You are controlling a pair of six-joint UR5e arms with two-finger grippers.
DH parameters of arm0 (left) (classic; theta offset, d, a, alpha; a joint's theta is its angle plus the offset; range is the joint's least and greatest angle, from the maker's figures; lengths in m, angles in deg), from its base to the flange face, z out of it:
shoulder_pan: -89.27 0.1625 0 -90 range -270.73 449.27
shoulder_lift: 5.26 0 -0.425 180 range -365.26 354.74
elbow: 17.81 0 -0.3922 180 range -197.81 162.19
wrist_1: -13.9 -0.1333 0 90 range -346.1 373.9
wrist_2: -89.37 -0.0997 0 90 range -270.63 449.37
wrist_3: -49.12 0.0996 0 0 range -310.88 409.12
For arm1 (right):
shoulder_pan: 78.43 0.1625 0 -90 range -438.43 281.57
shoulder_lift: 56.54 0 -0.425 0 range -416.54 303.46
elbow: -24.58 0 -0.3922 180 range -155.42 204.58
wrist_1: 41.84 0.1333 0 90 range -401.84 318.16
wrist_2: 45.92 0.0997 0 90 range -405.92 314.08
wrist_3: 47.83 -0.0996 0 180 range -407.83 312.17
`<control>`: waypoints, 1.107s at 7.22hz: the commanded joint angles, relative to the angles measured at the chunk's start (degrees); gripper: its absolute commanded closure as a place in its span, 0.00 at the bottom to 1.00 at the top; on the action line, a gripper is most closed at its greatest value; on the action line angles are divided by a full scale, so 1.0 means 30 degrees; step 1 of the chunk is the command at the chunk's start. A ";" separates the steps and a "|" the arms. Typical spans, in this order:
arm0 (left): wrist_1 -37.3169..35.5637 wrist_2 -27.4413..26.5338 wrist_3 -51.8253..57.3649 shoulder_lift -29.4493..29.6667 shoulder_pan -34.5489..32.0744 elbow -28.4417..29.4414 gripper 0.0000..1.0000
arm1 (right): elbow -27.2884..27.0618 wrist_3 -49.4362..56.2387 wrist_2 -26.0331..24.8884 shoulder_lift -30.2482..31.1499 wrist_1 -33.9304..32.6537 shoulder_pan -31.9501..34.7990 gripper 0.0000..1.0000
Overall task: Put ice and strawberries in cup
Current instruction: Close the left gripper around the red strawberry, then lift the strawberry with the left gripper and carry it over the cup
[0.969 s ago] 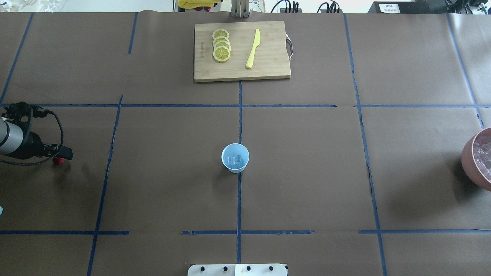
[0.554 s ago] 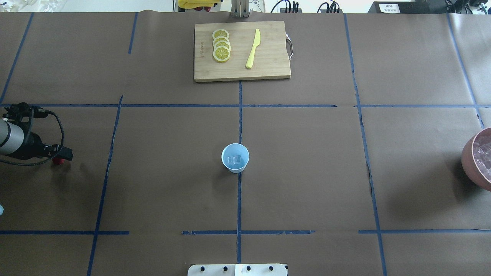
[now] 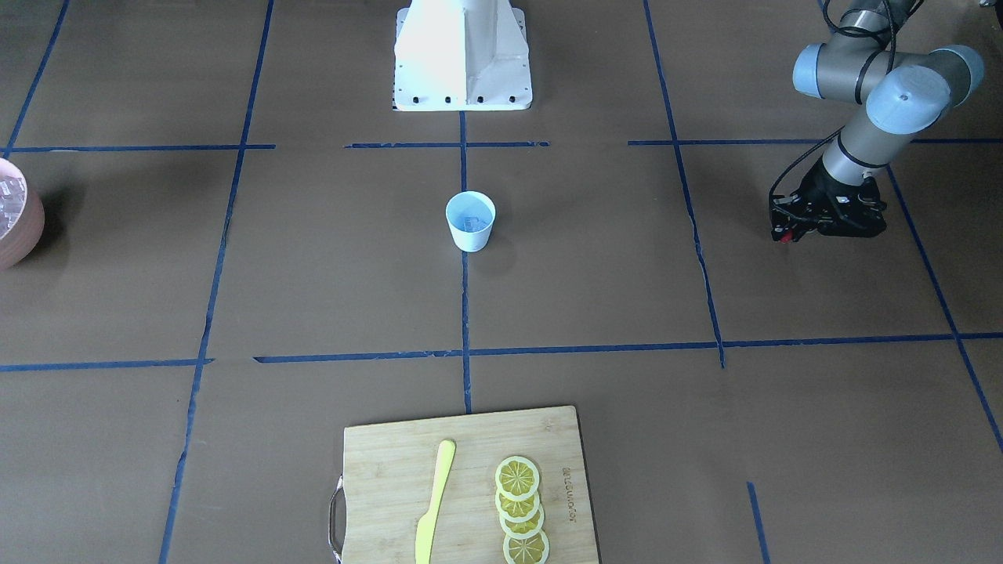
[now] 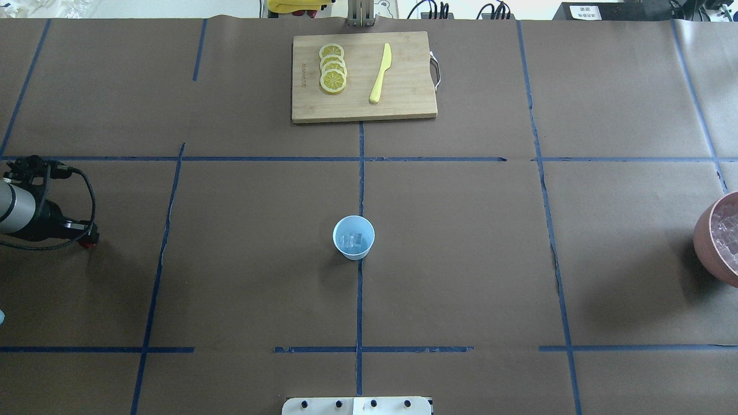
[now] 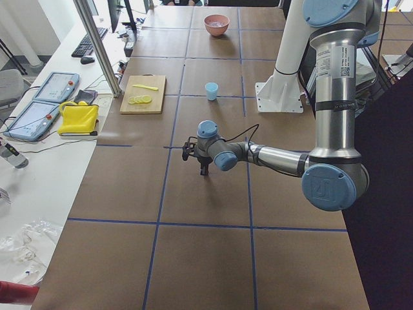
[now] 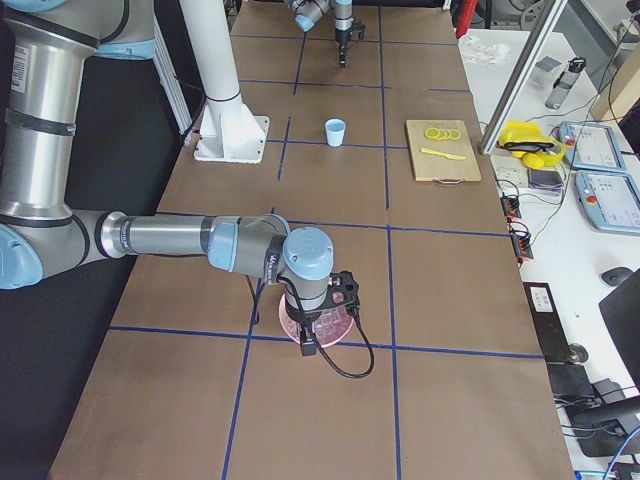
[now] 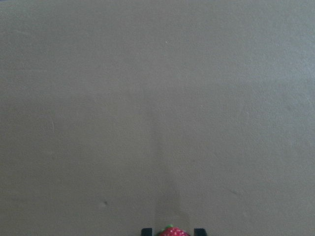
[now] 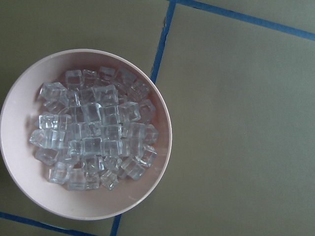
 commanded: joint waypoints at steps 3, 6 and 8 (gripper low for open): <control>-0.3317 0.1398 0.0065 0.0332 -0.0110 -0.2952 1.00 | -0.0011 -0.0011 0.0000 -0.0005 0.0001 0.0000 0.01; -1.1542 0.1283 -0.0109 0.4096 -0.0140 -0.6738 1.00 | -0.0040 -0.0011 0.0029 -0.0005 0.0001 0.0000 0.01; -1.4893 0.1224 -0.2848 0.7872 0.0411 -0.7157 1.00 | -0.0040 -0.0011 0.0000 -0.0005 0.0118 0.0000 0.01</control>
